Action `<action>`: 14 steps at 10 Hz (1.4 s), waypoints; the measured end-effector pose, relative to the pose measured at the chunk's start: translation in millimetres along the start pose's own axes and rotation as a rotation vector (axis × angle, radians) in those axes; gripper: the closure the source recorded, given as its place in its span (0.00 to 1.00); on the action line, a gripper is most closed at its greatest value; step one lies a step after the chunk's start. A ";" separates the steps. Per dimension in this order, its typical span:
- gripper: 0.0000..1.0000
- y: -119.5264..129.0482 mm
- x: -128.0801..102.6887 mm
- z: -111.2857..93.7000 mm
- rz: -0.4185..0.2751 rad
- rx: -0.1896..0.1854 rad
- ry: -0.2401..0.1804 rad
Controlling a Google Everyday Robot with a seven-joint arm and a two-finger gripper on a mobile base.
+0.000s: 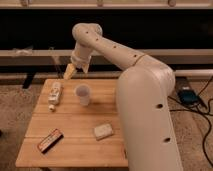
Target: Place the ceramic cup in the ceramic bowl
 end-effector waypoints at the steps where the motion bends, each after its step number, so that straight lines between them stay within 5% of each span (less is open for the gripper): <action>1: 0.20 0.0 0.0 0.0 0.000 0.000 0.000; 11: 0.20 -1.6 0.4 0.0 0.007 0.001 0.002; 14: 0.20 -19.8 30.4 0.4 0.106 0.022 0.043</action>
